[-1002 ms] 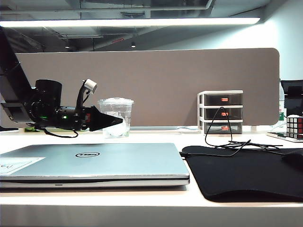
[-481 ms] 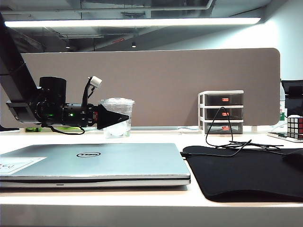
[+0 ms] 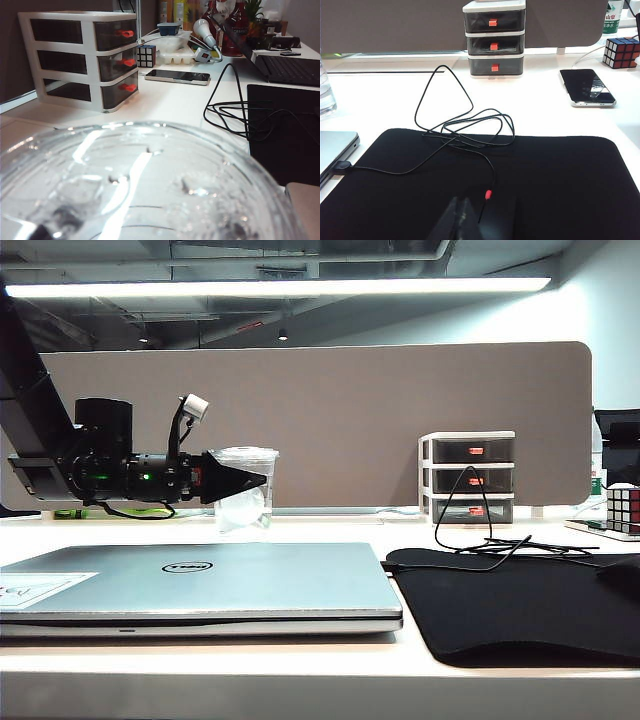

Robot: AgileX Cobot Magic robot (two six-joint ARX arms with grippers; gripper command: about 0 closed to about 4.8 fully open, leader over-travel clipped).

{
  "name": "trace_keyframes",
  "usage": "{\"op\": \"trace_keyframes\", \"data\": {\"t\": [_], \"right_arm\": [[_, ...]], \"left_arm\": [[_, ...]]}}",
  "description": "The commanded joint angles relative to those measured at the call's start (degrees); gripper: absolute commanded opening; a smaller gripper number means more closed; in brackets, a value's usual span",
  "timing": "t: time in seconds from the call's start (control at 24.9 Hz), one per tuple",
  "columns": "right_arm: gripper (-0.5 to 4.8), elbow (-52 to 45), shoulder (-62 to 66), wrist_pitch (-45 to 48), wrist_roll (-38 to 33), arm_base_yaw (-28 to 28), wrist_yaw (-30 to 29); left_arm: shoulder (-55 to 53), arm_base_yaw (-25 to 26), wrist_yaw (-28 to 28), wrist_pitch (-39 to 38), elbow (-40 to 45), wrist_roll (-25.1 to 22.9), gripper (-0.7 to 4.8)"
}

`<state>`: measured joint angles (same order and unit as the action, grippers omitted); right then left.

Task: Pick up the coffee cup and place it over the laptop.

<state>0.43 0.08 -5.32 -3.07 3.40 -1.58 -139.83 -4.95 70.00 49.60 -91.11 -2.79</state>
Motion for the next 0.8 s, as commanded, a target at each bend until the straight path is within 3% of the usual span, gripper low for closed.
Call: {"op": "trace_keyframes", "data": {"t": [0.04,0.24,0.48,0.56,0.64,0.68,0.8], "right_arm": [[-0.06,-0.3,-0.1,0.8,-0.1,0.0,-0.1],[-0.06,-0.3,-0.1,0.8,-0.1,0.0,-0.1],[-0.06,-0.3,-0.1,0.8,-0.1,0.0,-0.1],[-0.06,-0.3,-0.1,0.8,-0.1,0.0,-0.1],[-0.06,-0.3,-0.1,0.8,-0.2,0.0,-0.1],[-0.06,-0.3,-0.1,0.8,-0.2,0.0,-0.1],[-0.06,-0.3,-0.1,0.8,-0.2,0.0,-0.1]], "left_arm": [[0.2,0.3,1.0,3.8,-0.2,3.6,3.60],[0.3,0.9,5.0,11.2,-0.2,10.8,3.60],[2.2,0.9,8.4,10.9,-0.2,11.6,3.35],[3.2,0.9,10.5,11.0,-0.1,14.3,3.30],[4.2,0.9,13.8,11.3,0.1,18.4,2.84],[5.2,0.9,14.8,13.5,1.3,19.9,2.30],[7.4,0.9,15.1,20.2,4.9,22.3,2.14]]}}
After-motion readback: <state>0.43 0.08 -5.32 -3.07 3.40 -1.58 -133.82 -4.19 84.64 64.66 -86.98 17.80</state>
